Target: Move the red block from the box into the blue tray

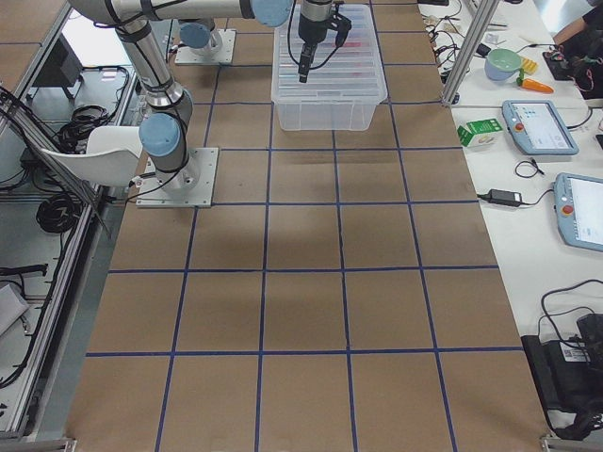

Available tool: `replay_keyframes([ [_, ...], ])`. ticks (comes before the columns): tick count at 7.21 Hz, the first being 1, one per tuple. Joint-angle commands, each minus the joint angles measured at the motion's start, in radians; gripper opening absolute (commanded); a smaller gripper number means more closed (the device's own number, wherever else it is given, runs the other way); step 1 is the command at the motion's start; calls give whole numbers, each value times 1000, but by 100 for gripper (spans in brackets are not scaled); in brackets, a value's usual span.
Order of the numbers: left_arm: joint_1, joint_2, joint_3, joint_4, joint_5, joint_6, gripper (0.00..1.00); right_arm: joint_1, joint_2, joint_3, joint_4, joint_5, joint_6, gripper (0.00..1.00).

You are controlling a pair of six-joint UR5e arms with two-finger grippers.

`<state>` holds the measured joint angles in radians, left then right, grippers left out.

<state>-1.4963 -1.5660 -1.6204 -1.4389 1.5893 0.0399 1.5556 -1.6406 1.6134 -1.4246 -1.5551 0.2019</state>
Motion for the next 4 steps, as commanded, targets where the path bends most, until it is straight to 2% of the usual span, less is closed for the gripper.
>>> replay_keyframes([
  [1,-1,0,-1,0,0,0,100,7,-34,49,-8,-6,-10,100],
  [4,-13,0,-15,-20,-2,24,100,6,-33,48,-10,1,-10,100],
])
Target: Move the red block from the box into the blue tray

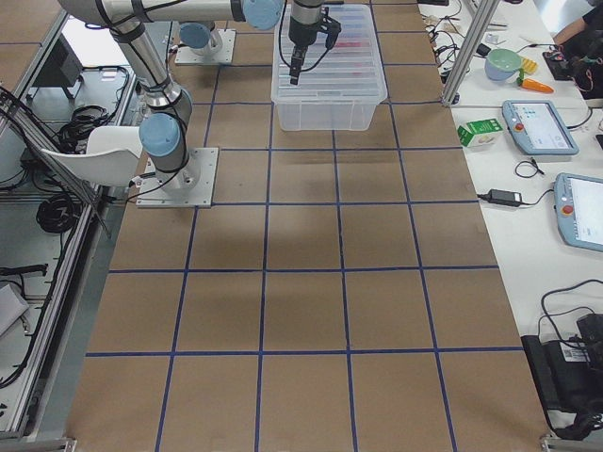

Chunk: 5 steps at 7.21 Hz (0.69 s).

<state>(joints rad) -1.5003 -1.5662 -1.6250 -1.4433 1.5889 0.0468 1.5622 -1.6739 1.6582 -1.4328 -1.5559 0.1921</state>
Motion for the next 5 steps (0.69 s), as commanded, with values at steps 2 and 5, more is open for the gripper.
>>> replay_keyframes([
  [2,-18,3,-18,0,-1,28,100,-10,0,0,-1,-1,-2,100],
  [5,-21,12,-15,-11,2,28,100,-16,0,5,-1,-6,-55,100],
])
